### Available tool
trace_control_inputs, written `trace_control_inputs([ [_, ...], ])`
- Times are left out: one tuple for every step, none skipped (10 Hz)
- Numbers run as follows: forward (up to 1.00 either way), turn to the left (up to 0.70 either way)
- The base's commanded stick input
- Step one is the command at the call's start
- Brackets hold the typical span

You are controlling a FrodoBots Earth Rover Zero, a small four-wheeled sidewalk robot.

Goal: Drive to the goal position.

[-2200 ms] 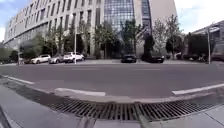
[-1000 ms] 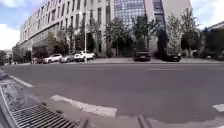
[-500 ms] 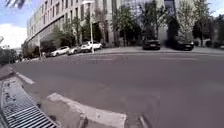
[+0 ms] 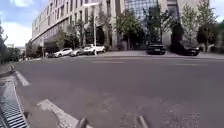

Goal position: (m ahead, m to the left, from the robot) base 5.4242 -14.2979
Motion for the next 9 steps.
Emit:
trace_control_inputs([
  [0.7, -0.14],
  [0.7, -0.14],
  [0.7, -0.14],
  [0.7, -0.14],
  [0.7, -0.14],
  [0.7, -0.14],
  [0.7, -0.14],
  [0.7, -0.14],
  [0.7, -0.14],
])
